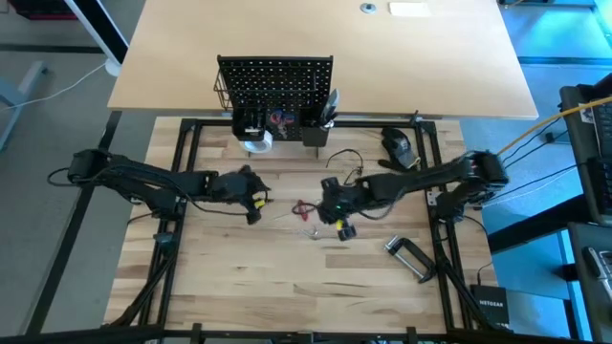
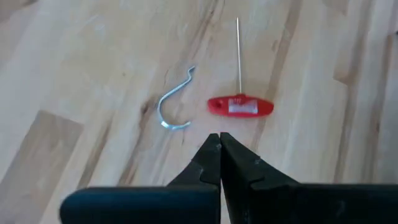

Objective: Hang tools onto peg board
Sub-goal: Put the silver hanger hook into the left black bin on the peg board

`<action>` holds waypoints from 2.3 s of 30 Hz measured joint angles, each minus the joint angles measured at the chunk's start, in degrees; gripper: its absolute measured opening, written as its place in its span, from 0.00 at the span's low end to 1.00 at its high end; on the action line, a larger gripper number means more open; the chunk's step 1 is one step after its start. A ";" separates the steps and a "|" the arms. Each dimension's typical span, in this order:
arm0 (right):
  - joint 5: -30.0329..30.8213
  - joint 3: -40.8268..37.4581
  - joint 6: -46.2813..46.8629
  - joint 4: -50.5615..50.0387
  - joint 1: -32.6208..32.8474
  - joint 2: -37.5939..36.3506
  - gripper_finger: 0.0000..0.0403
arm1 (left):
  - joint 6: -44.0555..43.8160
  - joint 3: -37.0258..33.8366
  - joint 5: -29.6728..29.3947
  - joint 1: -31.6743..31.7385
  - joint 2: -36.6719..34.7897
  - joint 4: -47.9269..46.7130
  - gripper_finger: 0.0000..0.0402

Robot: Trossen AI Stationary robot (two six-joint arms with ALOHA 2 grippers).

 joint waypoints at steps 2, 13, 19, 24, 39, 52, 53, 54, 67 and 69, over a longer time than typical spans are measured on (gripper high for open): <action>1.84 -2.32 2.42 0.33 1.41 -2.54 0.01 | -0.97 1.98 0.46 -3.05 1.57 2.29 0.41; 6.55 -20.46 15.56 19.16 10.04 -9.31 0.01 | -1.20 20.34 0.60 -11.77 22.94 -4.56 0.41; 12.62 -26.93 23.51 26.74 13.85 -9.33 0.01 | -0.73 35.62 1.93 -11.65 34.16 -23.85 0.41; 18.30 -27.98 27.82 26.36 17.29 -9.34 0.01 | 0.90 43.84 1.96 -10.66 40.30 -28.47 0.41; 26.95 -28.02 38.46 24.11 24.33 -9.33 0.01 | 3.62 46.66 9.48 -7.10 47.30 -29.43 0.41; 27.81 -28.02 40.07 24.62 24.21 -9.33 0.01 | 11.31 46.84 7.78 -8.20 50.39 -29.55 0.23; 27.86 -28.02 40.07 24.59 24.21 -9.33 0.01 | 11.89 46.84 7.78 -8.22 50.44 -29.57 0.19; 27.86 -28.02 40.07 24.61 24.21 -9.33 0.01 | 12.49 46.84 7.85 -8.25 50.46 -29.57 0.15; 27.84 -28.02 40.31 24.59 24.21 -9.33 0.01 | 12.78 46.68 5.67 -9.48 50.17 -29.58 0.01; 27.84 -28.02 40.31 24.59 24.21 -9.33 0.01 | 12.68 46.66 4.06 -10.37 49.40 -29.61 0.00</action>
